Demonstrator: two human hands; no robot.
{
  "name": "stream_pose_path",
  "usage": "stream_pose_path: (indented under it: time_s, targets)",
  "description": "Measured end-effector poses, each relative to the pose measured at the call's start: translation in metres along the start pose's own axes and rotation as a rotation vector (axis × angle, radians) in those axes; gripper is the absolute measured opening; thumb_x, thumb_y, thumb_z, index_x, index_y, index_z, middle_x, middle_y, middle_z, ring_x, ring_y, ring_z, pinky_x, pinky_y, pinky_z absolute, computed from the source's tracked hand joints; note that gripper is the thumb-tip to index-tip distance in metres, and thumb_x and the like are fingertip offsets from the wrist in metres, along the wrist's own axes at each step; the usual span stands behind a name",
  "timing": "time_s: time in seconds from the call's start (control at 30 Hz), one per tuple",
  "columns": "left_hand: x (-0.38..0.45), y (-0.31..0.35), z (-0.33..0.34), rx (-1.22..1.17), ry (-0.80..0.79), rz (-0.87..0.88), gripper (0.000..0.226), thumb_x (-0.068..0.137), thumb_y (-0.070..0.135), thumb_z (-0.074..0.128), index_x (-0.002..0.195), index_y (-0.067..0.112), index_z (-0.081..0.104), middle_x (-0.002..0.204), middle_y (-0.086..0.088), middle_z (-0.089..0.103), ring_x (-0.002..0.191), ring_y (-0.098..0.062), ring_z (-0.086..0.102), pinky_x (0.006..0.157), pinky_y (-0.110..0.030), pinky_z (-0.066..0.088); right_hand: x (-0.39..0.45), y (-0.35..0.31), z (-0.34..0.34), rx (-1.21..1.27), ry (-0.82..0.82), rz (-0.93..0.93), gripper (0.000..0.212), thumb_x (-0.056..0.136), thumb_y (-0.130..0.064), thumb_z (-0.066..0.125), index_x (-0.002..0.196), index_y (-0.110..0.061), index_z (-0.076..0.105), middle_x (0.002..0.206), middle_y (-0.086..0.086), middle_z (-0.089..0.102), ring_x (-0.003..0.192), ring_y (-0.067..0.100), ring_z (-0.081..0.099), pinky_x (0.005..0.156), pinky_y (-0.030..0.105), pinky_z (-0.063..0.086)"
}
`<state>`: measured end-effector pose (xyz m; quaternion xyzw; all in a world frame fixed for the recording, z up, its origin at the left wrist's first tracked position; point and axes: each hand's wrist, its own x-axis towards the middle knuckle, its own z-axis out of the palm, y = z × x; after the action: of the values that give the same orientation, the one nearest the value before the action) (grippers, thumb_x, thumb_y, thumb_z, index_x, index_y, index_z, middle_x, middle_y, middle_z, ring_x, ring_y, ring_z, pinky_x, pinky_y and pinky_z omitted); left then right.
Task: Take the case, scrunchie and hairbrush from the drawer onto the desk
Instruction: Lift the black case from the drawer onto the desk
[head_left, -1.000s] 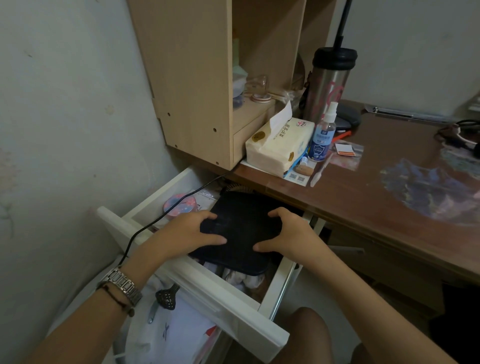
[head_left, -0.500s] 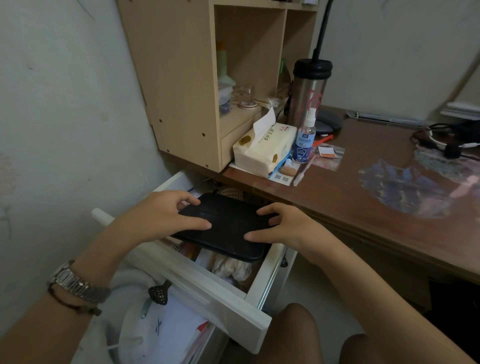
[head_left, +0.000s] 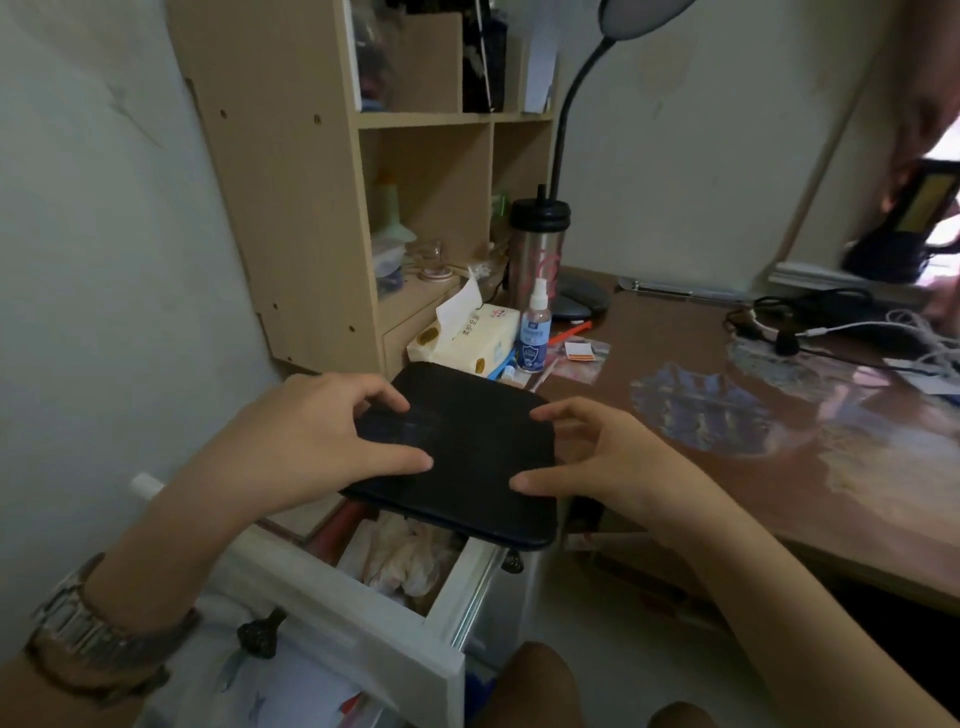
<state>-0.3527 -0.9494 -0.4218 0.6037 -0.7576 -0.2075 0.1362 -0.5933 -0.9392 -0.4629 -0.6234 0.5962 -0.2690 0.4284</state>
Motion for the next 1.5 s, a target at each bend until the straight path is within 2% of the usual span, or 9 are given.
stream_pose_path:
  time_s: [0.17, 0.37, 0.53, 0.67, 0.73, 0.8, 0.93, 1.1, 1.5]
  targets:
    - [0.027, 0.051, 0.023, -0.086, 0.009, 0.088, 0.046, 0.061, 0.056, 0.077, 0.101, 0.043, 0.058, 0.109, 0.014, 0.058, 0.095, -0.009, 0.056, 0.084, -0.036, 0.05, -0.026, 0.02, -0.052, 0.002, 0.15, -0.006, 0.067, 0.067, -0.026, 0.08, 0.124, -0.037, 0.047, 0.107, -0.022, 0.045, 0.105, 0.008, 0.054, 0.083, 0.027, 0.053]
    - [0.062, 0.124, 0.064, -0.168, -0.011, 0.182, 0.047, 0.063, 0.047, 0.08, 0.103, 0.038, 0.057, 0.114, 0.011, 0.052, 0.106, -0.008, 0.049, 0.092, -0.031, 0.045, -0.048, 0.059, -0.117, -0.031, 0.337, 0.066, 0.067, 0.067, -0.024, 0.081, 0.125, -0.036, 0.048, 0.13, -0.011, 0.045, 0.109, 0.012, 0.054, 0.074, 0.022, 0.047]
    - [0.089, 0.173, 0.104, -0.16, -0.019, 0.241, 0.047, 0.065, 0.048, 0.079, 0.105, 0.036, 0.057, 0.131, 0.007, 0.055, 0.105, -0.006, 0.048, 0.088, -0.031, 0.044, -0.054, 0.095, -0.165, 0.065, 0.406, 0.132, 0.079, 0.06, -0.016, 0.086, 0.125, -0.035, 0.046, 0.136, -0.003, 0.048, 0.119, 0.023, 0.053, 0.098, 0.05, 0.048]
    - [0.112, 0.203, 0.133, -0.166, -0.054, 0.247, 0.047, 0.063, 0.05, 0.079, 0.101, 0.035, 0.057, 0.132, 0.006, 0.055, 0.118, -0.015, 0.053, 0.091, -0.037, 0.048, -0.056, 0.12, -0.195, 0.092, 0.442, 0.197, 0.085, 0.057, -0.014, 0.087, 0.127, -0.033, 0.043, 0.137, 0.0, 0.048, 0.118, 0.025, 0.053, 0.091, 0.049, 0.052]
    - [0.123, 0.215, 0.147, -0.169, -0.078, 0.253, 0.047, 0.063, 0.05, 0.079, 0.1, 0.032, 0.056, 0.13, 0.004, 0.056, 0.115, -0.016, 0.054, 0.089, -0.037, 0.049, -0.057, 0.13, -0.207, 0.107, 0.467, 0.219, 0.085, 0.058, -0.012, 0.087, 0.128, -0.032, 0.042, 0.138, 0.001, 0.047, 0.114, 0.024, 0.055, 0.081, 0.038, 0.053]
    - [0.133, 0.224, 0.161, -0.196, -0.094, 0.253, 0.047, 0.062, 0.048, 0.081, 0.098, 0.03, 0.056, 0.127, 0.003, 0.058, 0.115, -0.018, 0.055, 0.089, -0.038, 0.049, -0.057, 0.141, -0.217, 0.129, 0.475, 0.235, 0.083, 0.06, -0.008, 0.085, 0.128, -0.03, 0.043, 0.138, 0.001, 0.047, 0.106, 0.023, 0.058, 0.071, 0.031, 0.05]
    - [0.15, 0.238, 0.185, -0.234, -0.109, 0.245, 0.046, 0.062, 0.045, 0.082, 0.096, 0.028, 0.056, 0.122, 0.003, 0.06, 0.116, -0.02, 0.054, 0.092, -0.04, 0.049, -0.049, 0.163, -0.234, 0.152, 0.483, 0.306, 0.082, 0.059, -0.005, 0.085, 0.126, -0.03, 0.044, 0.139, 0.005, 0.048, 0.112, 0.027, 0.057, 0.09, 0.044, 0.051]
    - [0.166, 0.242, 0.215, -0.29, -0.135, 0.188, 0.046, 0.063, 0.043, 0.083, 0.096, 0.024, 0.056, 0.12, 0.004, 0.06, 0.117, -0.018, 0.053, 0.09, -0.037, 0.048, -0.036, 0.182, -0.245, 0.174, 0.479, 0.33, 0.084, 0.056, 0.004, 0.085, 0.126, -0.022, 0.045, 0.135, 0.011, 0.051, 0.101, 0.027, 0.064, 0.089, 0.048, 0.053]
    - [0.178, 0.24, 0.223, -0.274, -0.146, 0.151, 0.048, 0.058, 0.043, 0.085, 0.091, 0.023, 0.058, 0.115, 0.002, 0.063, 0.11, -0.018, 0.058, 0.09, -0.042, 0.052, -0.012, 0.204, -0.254, 0.183, 0.446, 0.386, 0.089, 0.049, 0.004, 0.086, 0.123, -0.026, 0.048, 0.138, 0.009, 0.049, 0.12, 0.036, 0.052, 0.098, 0.056, 0.046]
